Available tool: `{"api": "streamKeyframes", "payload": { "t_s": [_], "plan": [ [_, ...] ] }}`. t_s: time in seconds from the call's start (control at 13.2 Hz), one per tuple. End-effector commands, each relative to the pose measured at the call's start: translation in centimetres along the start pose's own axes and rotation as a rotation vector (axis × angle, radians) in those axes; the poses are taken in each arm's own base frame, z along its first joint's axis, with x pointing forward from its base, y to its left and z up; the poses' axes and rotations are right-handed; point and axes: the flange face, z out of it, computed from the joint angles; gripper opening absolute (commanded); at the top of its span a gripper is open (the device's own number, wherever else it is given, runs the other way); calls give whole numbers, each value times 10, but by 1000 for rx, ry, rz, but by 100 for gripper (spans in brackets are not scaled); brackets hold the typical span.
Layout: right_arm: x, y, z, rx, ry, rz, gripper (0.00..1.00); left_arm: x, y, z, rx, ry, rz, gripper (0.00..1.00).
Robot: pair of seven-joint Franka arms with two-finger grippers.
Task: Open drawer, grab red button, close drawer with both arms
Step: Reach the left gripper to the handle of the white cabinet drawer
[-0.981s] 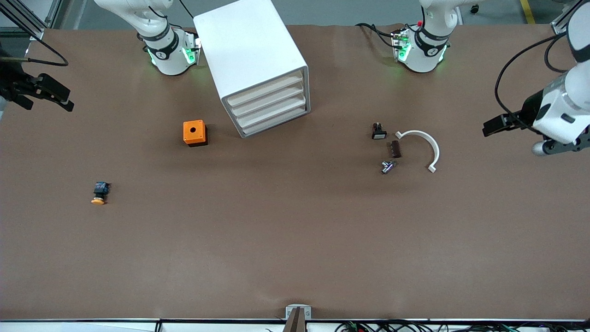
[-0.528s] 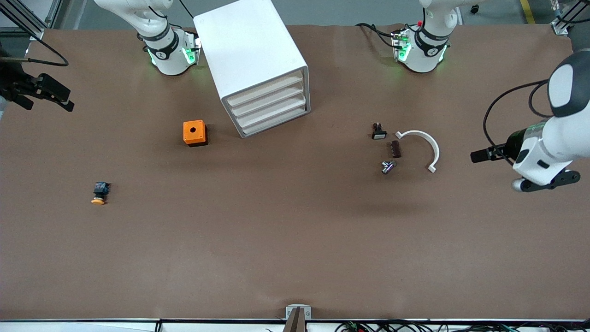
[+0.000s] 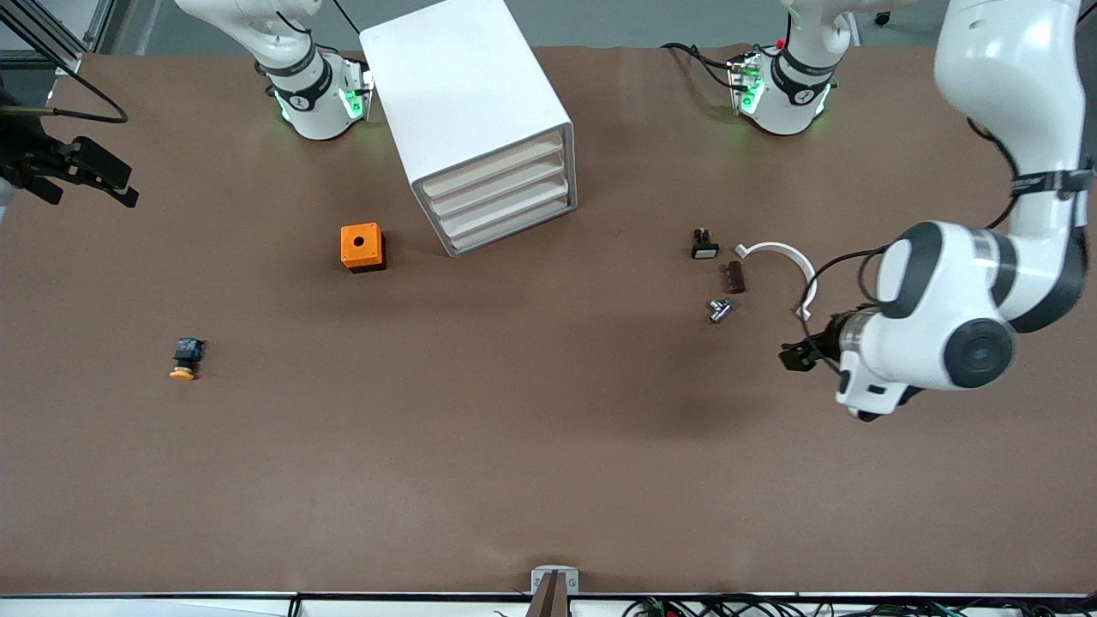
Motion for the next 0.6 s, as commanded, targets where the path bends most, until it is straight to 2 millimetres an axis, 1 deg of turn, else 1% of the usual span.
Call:
{"api": "streamKeyframes", "payload": {
  "t_s": [0.0, 0.08, 0.23, 0.38, 0.53],
  "plan": [
    [3, -2, -3, -15, 4, -7, 100, -16, 31, 15, 29, -1, -197, 100],
    [3, -1, -2, -16, 3, -7, 100, -28, 45, 28, 42, -15, -273, 100],
    [3, -1, -3, -16, 4, -7, 100, -58, 79, 52, 67, -31, -380, 100],
    [3, -1, -3, -21, 4, -7, 100, -87, 108, 72, 46, -119, -468, 100],
    [2, 0, -3, -24, 3, -7, 100, -104, 131, 90, 9, -218, -555, 100]
  ]
}}
